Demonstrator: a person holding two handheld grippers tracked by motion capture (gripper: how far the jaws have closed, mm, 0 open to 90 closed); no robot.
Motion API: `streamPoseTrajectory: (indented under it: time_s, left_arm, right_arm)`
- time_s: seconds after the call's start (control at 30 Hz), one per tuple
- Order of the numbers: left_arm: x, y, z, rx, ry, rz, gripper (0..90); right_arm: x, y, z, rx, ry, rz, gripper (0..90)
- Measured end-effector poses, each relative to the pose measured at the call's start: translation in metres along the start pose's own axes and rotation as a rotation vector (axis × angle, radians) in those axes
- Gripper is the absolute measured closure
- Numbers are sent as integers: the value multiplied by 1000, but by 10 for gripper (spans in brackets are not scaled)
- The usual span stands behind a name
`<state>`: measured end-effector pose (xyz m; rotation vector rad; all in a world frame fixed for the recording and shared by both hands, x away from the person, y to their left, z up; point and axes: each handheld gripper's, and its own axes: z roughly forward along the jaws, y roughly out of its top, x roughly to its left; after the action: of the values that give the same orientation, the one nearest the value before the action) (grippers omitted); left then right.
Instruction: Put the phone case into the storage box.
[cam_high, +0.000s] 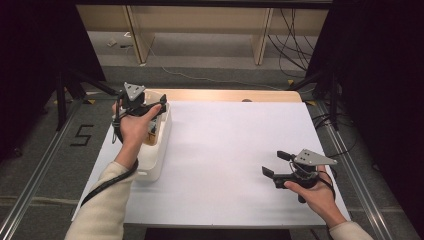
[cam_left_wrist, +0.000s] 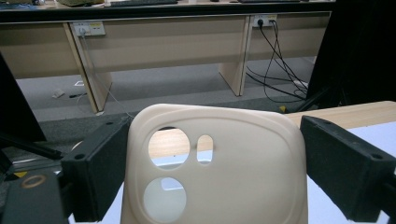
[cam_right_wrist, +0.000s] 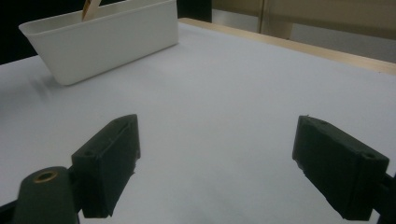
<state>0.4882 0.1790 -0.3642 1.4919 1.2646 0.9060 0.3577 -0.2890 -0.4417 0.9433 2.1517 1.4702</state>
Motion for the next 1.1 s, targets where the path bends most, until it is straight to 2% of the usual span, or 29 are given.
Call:
streamPoseTrajectory:
  time_s: [0.67, 1.1]
  left_arm:
    - [1, 3, 12, 9, 15, 1, 114]
    - [4, 5, 19, 17, 14, -14, 114]
  right_arm:
    - [0, 0, 0, 0, 1, -1, 159]
    - [0, 0, 0, 2, 1, 1, 158]
